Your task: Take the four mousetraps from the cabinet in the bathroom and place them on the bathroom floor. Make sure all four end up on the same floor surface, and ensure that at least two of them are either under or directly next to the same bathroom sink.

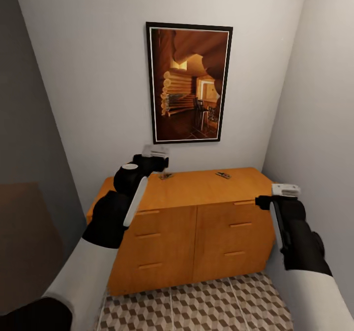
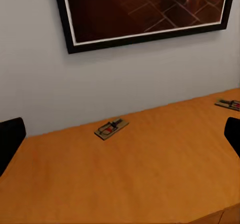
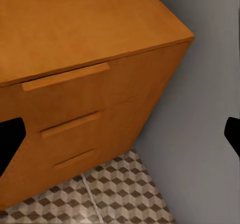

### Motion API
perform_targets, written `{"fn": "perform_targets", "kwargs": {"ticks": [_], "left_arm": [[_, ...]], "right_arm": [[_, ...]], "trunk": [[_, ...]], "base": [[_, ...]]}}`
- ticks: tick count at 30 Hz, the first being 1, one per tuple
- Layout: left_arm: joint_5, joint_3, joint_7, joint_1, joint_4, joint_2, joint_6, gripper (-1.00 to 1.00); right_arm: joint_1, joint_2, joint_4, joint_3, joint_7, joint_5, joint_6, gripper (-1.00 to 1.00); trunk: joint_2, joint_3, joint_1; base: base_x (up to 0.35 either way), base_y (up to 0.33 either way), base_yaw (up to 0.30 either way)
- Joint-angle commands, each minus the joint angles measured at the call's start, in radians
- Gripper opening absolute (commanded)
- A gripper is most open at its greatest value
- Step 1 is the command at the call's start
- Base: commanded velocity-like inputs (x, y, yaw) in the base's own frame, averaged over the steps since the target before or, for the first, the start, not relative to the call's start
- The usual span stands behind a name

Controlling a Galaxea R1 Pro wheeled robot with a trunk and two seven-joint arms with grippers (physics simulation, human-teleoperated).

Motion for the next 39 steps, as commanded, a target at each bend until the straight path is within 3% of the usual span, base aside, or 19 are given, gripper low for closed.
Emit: {"fn": "perform_targets", "kwargs": {"ticks": [1, 3, 4, 7, 10, 13, 17, 20, 29, 39], "left_arm": [[0.008, 0.000, 0.007, -0.033, 0.020, 0.000, 0.016, 1.00], [0.009, 0.001, 0.005, -0.093, 0.076, 0.000, 0.046, 1.00], [0.009, 0.004, 0.002, -0.150, 0.153, 0.001, 0.084, 1.00], [0.011, 0.017, -0.002, -0.225, 0.295, 0.003, 0.143, 1.00], [0.017, 0.042, -0.007, -0.280, 0.416, 0.007, 0.183, 1.00], [0.030, 0.070, -0.011, -0.309, 0.480, 0.010, 0.206, 1.00], [0.050, 0.095, -0.015, -0.330, 0.524, 0.013, 0.224, 1.00], [0.054, 0.100, -0.016, -0.335, 0.534, 0.013, 0.228, 1.00], [0.052, 0.108, -0.017, -0.339, 0.538, 0.011, 0.227, 1.00], [0.060, 0.113, -0.020, -0.340, 0.545, 0.011, 0.225, 1.00]], "right_arm": [[-0.026, 0.001, 0.006, 0.001, -0.004, -0.002, 0.012, 1.00], [-0.074, 0.004, 0.027, 0.001, -0.005, -0.002, 0.025, 1.00], [-0.121, 0.007, 0.057, 0.002, -0.004, -0.003, 0.033, 1.00], [-0.191, 0.019, 0.122, 0.008, -0.004, -0.003, 0.038, 1.00], [-0.258, 0.041, 0.210, 0.025, -0.004, -0.003, 0.037, 1.00], [-0.319, 0.062, 0.304, 0.044, -0.004, -0.002, 0.036, 1.00], [-0.385, 0.083, 0.428, 0.062, 0.002, -0.001, 0.040, 1.00], [-0.404, 0.091, 0.465, 0.067, 0.006, 0.000, 0.044, 1.00], [-0.431, 0.101, 0.505, 0.079, 0.010, 0.000, 0.063, 1.00], [-0.464, 0.105, 0.512, 0.129, 0.018, -0.001, 0.063, 1.00]], "trunk": [[-0.001, -0.002, 0.000], [-0.001, -0.002, 0.000], [-0.001, -0.002, 0.000], [-0.001, -0.002, 0.000], [-0.001, -0.002, 0.000], [-0.001, -0.002, 0.000], [-0.001, -0.002, 0.000], [-0.001, -0.002, 0.000], [-0.001, -0.002, 0.000], [-0.001, -0.002, 0.000]], "base": [[0.000, 0.000, 0.000], [0.000, 0.000, 0.000], [0.000, 0.000, 0.000], [0.000, 0.000, 0.000], [0.000, 0.000, 0.000], [0.000, 0.000, 0.000], [0.000, 0.000, 0.000], [0.000, 0.000, 0.000], [0.019, 0.000, 0.000], [0.249, 0.000, 0.000]]}}
